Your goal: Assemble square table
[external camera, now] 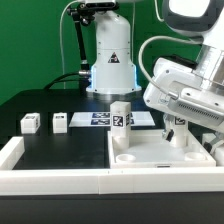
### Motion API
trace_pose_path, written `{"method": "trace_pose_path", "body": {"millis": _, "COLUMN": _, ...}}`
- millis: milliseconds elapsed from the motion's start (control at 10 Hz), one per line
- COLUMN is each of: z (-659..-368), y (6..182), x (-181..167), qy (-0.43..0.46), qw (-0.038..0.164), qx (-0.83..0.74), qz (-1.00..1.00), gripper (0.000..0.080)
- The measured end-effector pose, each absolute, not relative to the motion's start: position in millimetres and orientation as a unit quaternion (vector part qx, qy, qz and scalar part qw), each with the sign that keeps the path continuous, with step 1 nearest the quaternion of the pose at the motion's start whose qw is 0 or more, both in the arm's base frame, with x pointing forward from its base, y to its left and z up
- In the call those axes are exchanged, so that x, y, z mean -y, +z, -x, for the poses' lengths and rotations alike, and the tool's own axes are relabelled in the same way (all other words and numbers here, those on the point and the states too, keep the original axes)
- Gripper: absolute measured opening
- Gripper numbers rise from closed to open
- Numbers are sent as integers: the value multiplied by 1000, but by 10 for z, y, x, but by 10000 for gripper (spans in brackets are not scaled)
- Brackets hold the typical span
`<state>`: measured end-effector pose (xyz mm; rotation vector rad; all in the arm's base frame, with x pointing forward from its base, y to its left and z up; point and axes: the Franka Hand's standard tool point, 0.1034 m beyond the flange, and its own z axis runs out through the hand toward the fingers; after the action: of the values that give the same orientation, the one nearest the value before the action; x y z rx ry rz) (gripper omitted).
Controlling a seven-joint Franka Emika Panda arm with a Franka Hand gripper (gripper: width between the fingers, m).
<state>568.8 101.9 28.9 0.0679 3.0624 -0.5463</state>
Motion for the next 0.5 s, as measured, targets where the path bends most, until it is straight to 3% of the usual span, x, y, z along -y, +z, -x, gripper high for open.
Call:
{"method": "trace_pose_path", "body": {"millis": 100, "z": -5730, "y": 376, "x": -1002, "qy": -167, "qw": 27, "qx": -985, "qz": -26, "gripper": 637}}
{"method": "trace_pose_path", "body": {"millis": 300, "z": -5784, "y": 653, "x": -979, "qy": -167, "qw": 47, "qx": -984, "qz": -35, "gripper": 647}}
{"method": "trace_pose_path", "body": {"millis": 500, "z": -5806, "y": 1023, "x": -879, "qy": -169, "qw": 70, "qx": -982, "qz": -43, "gripper": 649}}
